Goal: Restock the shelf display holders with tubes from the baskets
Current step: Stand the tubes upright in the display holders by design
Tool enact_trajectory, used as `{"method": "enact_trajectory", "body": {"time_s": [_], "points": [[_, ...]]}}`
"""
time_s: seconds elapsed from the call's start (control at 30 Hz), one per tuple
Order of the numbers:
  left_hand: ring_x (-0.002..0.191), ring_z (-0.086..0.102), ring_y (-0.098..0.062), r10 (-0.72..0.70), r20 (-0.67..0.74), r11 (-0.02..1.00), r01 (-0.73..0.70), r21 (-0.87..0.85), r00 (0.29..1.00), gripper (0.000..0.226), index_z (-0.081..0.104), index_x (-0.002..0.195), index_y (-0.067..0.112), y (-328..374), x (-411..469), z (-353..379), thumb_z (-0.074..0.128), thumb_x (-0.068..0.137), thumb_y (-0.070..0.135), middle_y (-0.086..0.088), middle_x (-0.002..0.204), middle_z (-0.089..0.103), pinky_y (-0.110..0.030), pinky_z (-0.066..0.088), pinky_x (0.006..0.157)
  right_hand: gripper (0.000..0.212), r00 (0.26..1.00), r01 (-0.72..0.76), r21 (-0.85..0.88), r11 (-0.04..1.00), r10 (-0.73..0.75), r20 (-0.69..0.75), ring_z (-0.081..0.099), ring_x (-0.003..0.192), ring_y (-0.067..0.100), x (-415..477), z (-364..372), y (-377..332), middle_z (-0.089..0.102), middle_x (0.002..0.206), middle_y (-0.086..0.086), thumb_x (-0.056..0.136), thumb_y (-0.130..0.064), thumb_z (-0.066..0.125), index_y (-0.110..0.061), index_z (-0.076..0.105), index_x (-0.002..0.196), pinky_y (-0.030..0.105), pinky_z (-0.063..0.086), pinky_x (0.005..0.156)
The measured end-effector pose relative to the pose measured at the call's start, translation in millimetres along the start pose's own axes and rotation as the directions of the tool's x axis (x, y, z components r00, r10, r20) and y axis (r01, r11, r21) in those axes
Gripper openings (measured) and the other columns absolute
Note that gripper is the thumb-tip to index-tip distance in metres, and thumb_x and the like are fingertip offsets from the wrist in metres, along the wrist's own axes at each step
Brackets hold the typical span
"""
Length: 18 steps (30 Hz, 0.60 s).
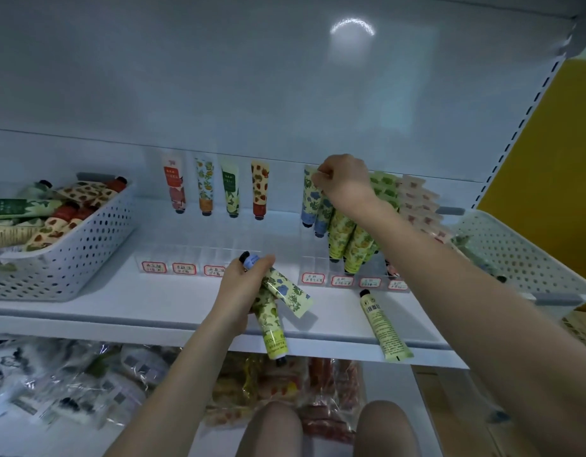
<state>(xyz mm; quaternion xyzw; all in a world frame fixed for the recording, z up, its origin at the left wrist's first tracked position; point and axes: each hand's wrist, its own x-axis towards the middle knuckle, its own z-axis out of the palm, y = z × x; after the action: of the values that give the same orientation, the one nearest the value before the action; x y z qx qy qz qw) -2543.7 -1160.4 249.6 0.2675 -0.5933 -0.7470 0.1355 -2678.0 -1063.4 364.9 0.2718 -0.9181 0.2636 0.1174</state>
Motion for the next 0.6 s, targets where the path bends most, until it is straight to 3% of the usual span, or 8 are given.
{"method": "enact_trajectory", "body": {"time_s": [0.07,0.17,0.33,0.47,0.6], "points": [[0.072,0.062,-0.021,-0.016,0.005,1.000,0.016,-0.004,1.000,0.014,0.050,0.090,0.018,-2.0,2.8,-0.7,0.060,0.088,0.027,-0.008,0.079,0.062,-0.034,0.051,0.071,0.025,0.999,-0.032,-0.036,0.999,0.033,0.023,0.062,0.091,0.035,4.7,7.5,-0.9,0.066,0.099,0.022,0.092,-0.010,0.047,0.008,0.062,0.099,0.038,0.048,0.065],[0.070,0.062,-0.020,-0.027,0.018,1.000,0.027,-0.004,0.999,0.014,0.049,0.089,0.018,-4.0,4.8,-1.6,0.060,0.089,0.026,-0.008,0.077,0.061,-0.033,0.051,0.068,0.022,0.996,-0.059,-0.078,0.995,0.064,0.055,0.065,0.086,0.031,7.7,13.9,-1.3,0.067,0.094,0.017,0.095,-0.013,0.044,0.000,0.061,0.093,0.028,0.040,0.055],[0.066,0.060,-0.020,-0.045,0.027,0.999,0.046,-0.016,0.999,0.011,0.049,0.088,0.017,-4.8,8.5,-2.3,0.057,0.090,0.024,-0.007,0.073,0.059,-0.033,0.050,0.066,0.018,0.996,-0.053,-0.104,0.993,0.060,0.067,0.066,0.082,0.030,10.7,19.8,1.4,0.068,0.089,0.018,0.095,-0.012,0.044,-0.007,0.054,0.081,0.031,0.050,0.067],[0.056,0.057,-0.020,-0.084,0.020,0.996,0.085,-0.026,0.996,0.010,0.047,0.086,0.011,-4.8,15.2,-2.5,0.047,0.090,0.021,-0.008,0.067,0.055,-0.031,0.046,0.060,0.020,0.991,-0.072,-0.078,0.994,0.080,0.106,0.068,0.069,0.026,13.6,18.0,5.0,0.067,0.081,0.015,0.096,-0.009,0.043,-0.007,0.054,0.080,0.026,0.050,0.058],[0.055,0.056,-0.020,-0.083,0.018,0.997,0.083,0.001,0.996,0.011,0.048,0.088,0.010,-5.2,18.7,1.3,0.045,0.090,0.020,-0.008,0.065,0.056,-0.031,0.046,0.060,0.015,0.993,-0.048,-0.177,0.983,0.066,0.097,0.067,0.079,0.028,22.2,16.5,7.0,0.064,0.089,0.010,0.092,0.000,0.044,-0.005,0.058,0.086,0.032,0.053,0.067]]}}
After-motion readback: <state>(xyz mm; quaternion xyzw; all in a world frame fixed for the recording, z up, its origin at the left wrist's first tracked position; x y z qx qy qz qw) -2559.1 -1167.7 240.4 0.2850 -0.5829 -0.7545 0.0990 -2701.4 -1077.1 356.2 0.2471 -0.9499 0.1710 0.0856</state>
